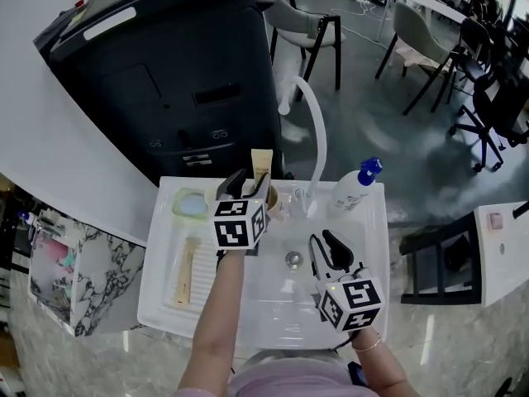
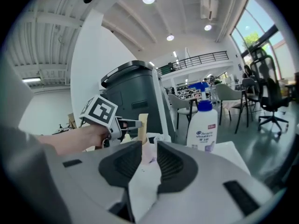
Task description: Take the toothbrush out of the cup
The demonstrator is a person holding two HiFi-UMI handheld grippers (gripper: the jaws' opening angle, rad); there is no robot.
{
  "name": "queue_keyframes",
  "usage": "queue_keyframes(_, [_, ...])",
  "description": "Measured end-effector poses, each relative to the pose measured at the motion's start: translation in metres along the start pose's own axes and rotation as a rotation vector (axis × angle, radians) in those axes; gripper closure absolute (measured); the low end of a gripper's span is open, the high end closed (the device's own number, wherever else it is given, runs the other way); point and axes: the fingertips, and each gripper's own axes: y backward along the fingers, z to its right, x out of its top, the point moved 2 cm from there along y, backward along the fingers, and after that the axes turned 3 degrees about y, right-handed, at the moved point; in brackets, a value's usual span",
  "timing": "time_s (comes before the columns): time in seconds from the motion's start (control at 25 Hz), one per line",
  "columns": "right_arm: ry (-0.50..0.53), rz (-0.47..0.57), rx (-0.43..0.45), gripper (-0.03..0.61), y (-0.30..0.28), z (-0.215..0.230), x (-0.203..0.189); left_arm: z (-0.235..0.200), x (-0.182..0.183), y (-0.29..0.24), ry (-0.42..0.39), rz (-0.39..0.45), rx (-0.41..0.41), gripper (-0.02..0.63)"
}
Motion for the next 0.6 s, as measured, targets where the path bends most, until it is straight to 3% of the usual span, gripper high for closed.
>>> queue_keyframes(0.24, [-0.013, -0.014, -0.023, 0.474, -0.006, 0.014, -0.004, 0.0, -0.014, -0.026, -0.017, -0.073, -0.016, 0.427])
queue_keyframes(0.6, [-0.016, -0.02, -0.012, 0.476, -0.008, 0.013, -0.005, 0.002, -0.006, -0.016, -0.049, -0.011, 0.009, 0.586])
